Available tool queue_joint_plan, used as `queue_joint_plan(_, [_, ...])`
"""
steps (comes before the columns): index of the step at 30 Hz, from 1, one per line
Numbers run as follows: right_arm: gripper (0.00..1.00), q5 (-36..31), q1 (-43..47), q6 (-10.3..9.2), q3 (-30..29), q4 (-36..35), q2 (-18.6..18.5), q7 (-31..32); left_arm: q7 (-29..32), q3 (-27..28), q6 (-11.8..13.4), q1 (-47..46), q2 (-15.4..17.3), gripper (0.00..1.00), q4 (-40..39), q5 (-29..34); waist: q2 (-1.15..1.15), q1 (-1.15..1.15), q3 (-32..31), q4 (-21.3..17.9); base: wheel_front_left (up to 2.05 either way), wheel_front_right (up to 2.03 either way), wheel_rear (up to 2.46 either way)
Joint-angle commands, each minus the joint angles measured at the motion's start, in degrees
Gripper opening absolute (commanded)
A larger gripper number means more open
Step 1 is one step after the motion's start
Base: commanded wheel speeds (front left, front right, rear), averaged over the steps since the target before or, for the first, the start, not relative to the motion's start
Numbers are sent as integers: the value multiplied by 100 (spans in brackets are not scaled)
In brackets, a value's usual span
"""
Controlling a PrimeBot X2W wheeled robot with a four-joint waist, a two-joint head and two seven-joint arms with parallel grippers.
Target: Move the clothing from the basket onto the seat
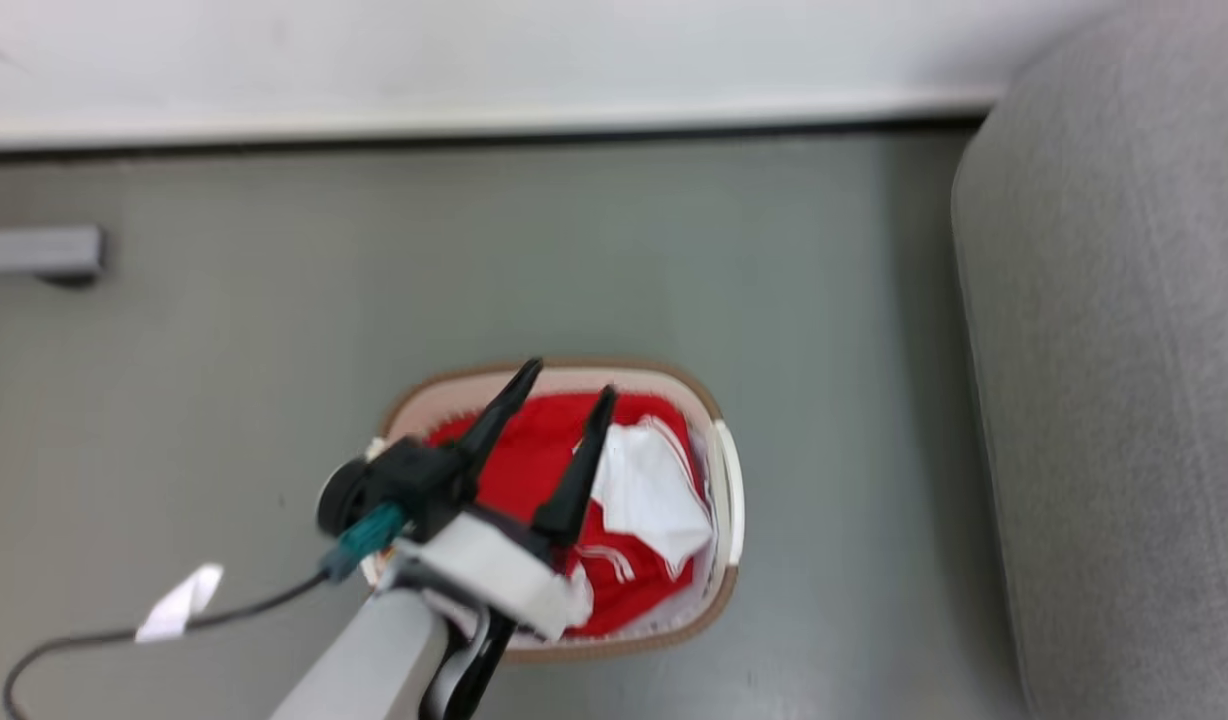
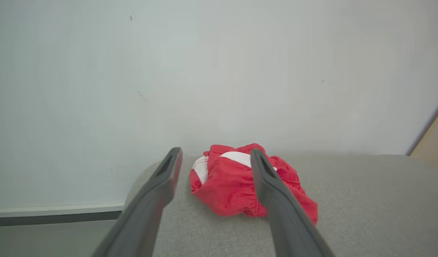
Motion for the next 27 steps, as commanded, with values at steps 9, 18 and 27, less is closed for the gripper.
queue_joint_plan(9, [100,-222,1606,-13,365,-1212,867,5,-4,1126,86,1185,-72,100,-158,531,0,2,-1117,406,0,0,0])
queue_joint_plan(18, [100,-356,2493,-13,871,-1619,1480,5,-3,2225,-115,1911,-366,100,-49,908,0,2,-1696,614,0,0,0])
queue_joint_plan(27, [100,-354,3064,-13,1366,-1423,1721,4,-4,2944,-345,2504,-608,100,54,1237,0,2,-2123,572,0,0,0])
